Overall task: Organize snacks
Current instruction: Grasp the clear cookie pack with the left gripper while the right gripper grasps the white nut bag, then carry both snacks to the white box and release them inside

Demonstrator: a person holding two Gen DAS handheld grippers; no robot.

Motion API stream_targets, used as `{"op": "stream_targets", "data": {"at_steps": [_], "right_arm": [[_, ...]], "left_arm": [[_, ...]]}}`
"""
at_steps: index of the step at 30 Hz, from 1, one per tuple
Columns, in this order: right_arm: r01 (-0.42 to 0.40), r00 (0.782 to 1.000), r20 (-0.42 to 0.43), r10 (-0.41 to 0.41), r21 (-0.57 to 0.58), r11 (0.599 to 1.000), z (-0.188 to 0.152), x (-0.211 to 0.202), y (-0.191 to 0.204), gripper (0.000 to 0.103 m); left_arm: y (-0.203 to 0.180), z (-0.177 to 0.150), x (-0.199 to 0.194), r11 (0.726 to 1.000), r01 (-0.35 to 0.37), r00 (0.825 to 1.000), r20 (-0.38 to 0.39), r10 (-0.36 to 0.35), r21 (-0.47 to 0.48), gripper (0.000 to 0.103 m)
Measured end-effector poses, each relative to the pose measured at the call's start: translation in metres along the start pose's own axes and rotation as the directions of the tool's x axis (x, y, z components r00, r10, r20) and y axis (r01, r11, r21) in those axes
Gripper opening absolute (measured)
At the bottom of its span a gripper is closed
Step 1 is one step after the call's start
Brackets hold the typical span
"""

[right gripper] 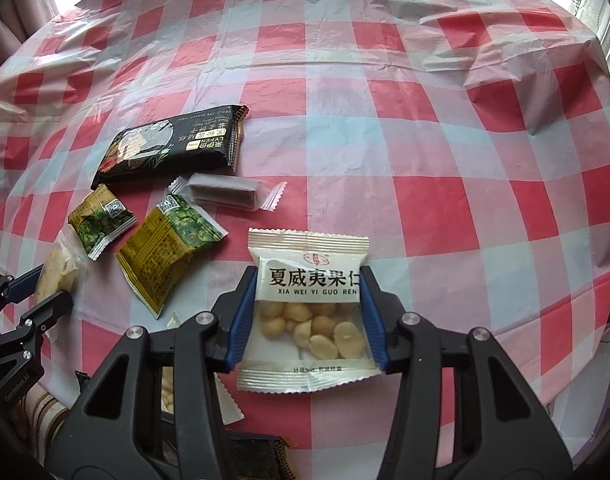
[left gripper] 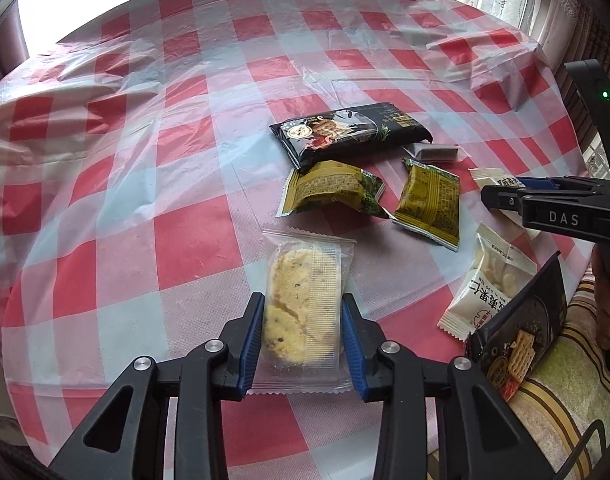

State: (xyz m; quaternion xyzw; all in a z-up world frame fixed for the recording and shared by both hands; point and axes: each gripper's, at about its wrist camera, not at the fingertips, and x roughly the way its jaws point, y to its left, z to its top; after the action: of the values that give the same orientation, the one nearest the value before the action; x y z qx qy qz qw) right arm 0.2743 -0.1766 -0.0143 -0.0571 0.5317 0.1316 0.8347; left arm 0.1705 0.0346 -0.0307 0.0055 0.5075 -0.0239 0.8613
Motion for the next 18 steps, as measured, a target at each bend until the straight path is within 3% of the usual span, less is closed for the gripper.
{"op": "stream_targets", "data": {"at_steps": [9,18], "right_arm": [[-0.012,0.998,0.066,0.01,0.023,1.0,-0.008,-0.026,-0.021,0.052],[-0.028,0.994,0.11,0.02,0.066,0.997,-0.024,-0.047,-0.051,0.052]], "left_arm": [[-0.003,-0.003,-0.023,0.998,-0.041,0.999,0.033,0.042,-0.046,0.038],[-0.03,0.009,-0.042,0.999,-0.041,0.997,0.069,0.043,-0.029,0.038]]}}
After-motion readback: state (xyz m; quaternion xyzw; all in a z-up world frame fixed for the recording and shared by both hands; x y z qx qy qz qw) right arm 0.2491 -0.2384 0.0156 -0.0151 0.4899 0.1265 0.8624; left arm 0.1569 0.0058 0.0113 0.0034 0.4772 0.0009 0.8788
